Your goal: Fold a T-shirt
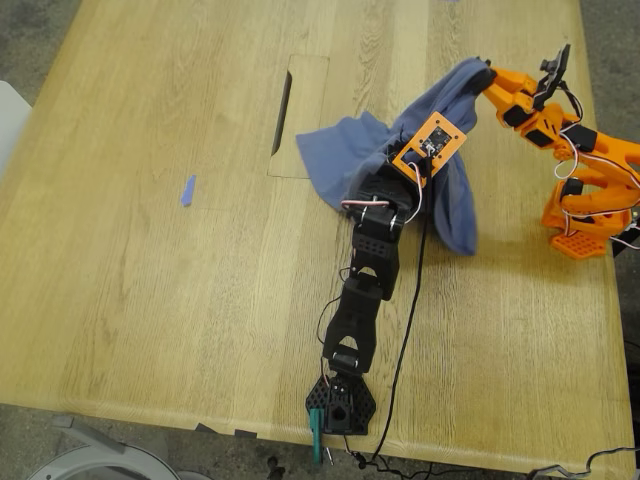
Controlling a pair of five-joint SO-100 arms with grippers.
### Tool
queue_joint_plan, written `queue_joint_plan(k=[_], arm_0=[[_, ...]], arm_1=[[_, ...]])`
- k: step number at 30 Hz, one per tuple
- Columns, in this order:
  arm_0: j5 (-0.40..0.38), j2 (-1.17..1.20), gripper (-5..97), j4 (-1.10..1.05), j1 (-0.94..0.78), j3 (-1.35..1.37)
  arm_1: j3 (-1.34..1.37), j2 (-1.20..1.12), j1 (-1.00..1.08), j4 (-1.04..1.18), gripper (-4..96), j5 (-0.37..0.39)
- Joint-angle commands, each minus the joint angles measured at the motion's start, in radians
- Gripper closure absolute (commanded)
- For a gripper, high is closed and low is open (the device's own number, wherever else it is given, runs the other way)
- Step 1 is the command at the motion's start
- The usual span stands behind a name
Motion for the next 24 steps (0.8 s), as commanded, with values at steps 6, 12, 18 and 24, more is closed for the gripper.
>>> queue_joint_plan(k=[6, 12, 18, 24], arm_0=[[0.005, 0.213, 92, -0.112, -0.084, -0.034], [0.000, 0.256, 92, -0.160, -0.118, -0.034], [-0.002, 0.316, 92, -0.209, -0.164, -0.035], [-0.005, 0.368, 92, -0.276, -0.202, -0.035]], arm_1=[[-0.232, -0.098, -0.058, -0.020, 90.8, -0.023], [-0.371, -0.175, -0.120, 0.021, 90.1, -0.025], [-0.612, -0.307, -0.150, 0.040, 90.3, -0.052], [-0.770, -0.380, -0.173, 0.069, 89.7, -0.081]])
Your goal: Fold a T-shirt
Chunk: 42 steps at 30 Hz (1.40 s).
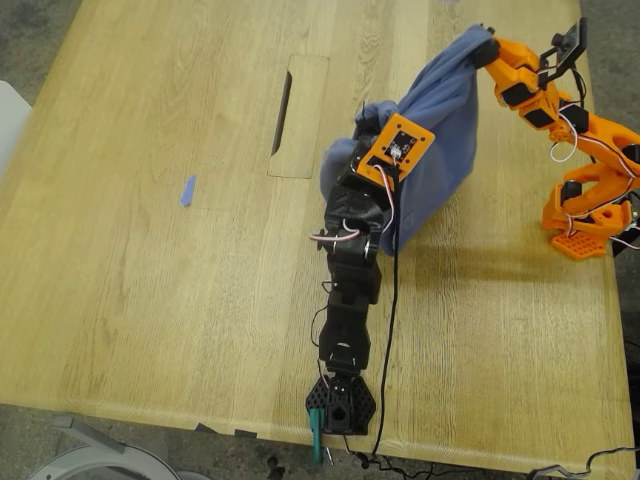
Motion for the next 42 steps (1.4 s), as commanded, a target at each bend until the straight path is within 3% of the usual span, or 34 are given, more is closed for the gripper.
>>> queue_joint_plan(k=[1, 24, 31, 42], arm_0=[[-0.009, 0.163, 92, -0.098, -0.052, -0.035], [-0.031, 0.268, 92, -0.578, -0.101, 0.084], [-0.025, 0.281, 92, -0.620, 0.018, 0.089], [-0.011, 0.207, 92, -0.670, 0.433, 0.103]], arm_1=[[-0.146, -0.012, -0.006, 0.006, 89.7, -0.011], [-0.904, -0.380, -0.144, 0.229, 88.1, -0.110], [-0.965, -0.380, -0.276, 0.313, 87.5, -0.130], [-1.101, -0.466, -0.541, 0.420, 87.5, -0.179]])
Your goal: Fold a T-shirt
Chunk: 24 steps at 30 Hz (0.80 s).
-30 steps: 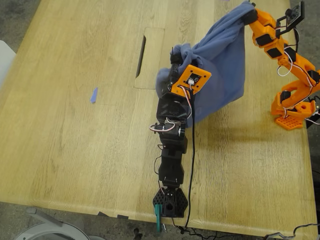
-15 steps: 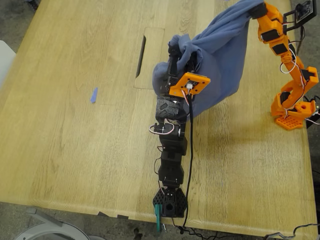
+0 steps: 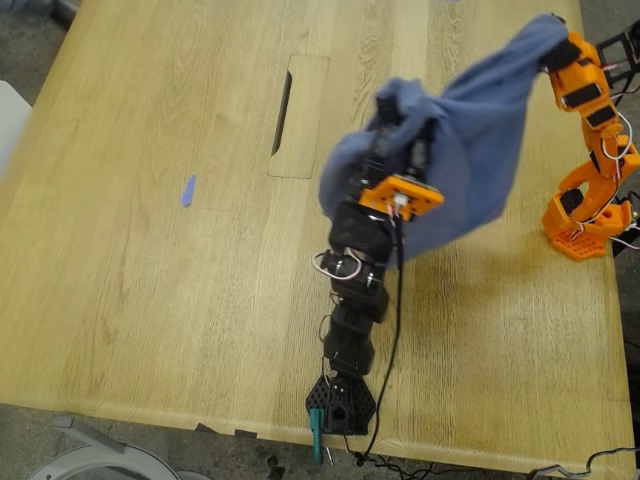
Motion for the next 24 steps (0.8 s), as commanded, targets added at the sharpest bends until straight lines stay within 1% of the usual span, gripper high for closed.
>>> queue_joint_plan(k=[1, 8, 13, 17, 19, 22, 24], arm_0=[[0.008, 0.026, 92, -0.072, 0.121, -0.002], [0.000, -0.058, 92, -0.080, 0.337, 0.029], [-0.003, -0.086, 92, -0.003, 0.449, 0.028], [-0.023, -0.121, 92, 0.101, 0.483, -0.040], [-0.029, -0.123, 92, 0.189, 0.486, -0.077], [-0.040, -0.133, 92, 0.318, 0.488, -0.146], [-0.044, -0.127, 92, 0.357, 0.488, -0.146]], arm_1=[[-0.049, -0.009, -0.046, 0.000, 87.5, -0.015], [-0.044, -0.015, -0.130, 0.028, 86.4, -0.032], [-0.048, 0.003, -0.215, 0.172, 86.9, -0.041], [-0.049, 0.020, -0.255, 0.281, 87.2, -0.037], [-0.051, 0.041, -0.256, 0.351, 87.1, -0.032], [-0.051, 0.091, -0.253, 0.502, 87.2, -0.023], [-0.049, 0.120, -0.239, 0.600, 87.4, -0.012]])
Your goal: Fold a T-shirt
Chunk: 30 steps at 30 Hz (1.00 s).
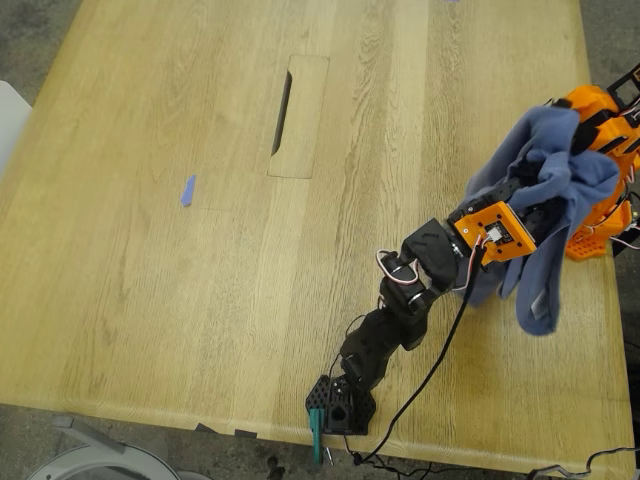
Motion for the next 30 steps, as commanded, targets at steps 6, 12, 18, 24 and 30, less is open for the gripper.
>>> queue_joint_plan(k=[6, 12, 18, 24, 30], arm_0=[[-0.021, 0.051, 92, 0.196, -0.011, -0.051], [-0.057, 0.109, 92, 0.426, -0.080, -0.051], [-0.077, 0.132, 92, 0.566, -0.184, -0.051], [-0.077, 0.124, 92, 0.577, -0.288, -0.015], [-0.101, 0.456, 92, 0.575, -0.391, 0.595]], arm_1=[[-0.023, 0.086, 0.057, 0.215, 87.5, 0.035], [0.098, 0.198, 0.161, 0.305, 87.1, 0.091], [0.508, 0.440, 0.224, 0.209, 86.7, 0.126], [0.788, 0.578, 0.273, 0.109, 86.3, 0.153], [0.887, 0.630, 0.325, 0.098, 85.8, 0.178]])
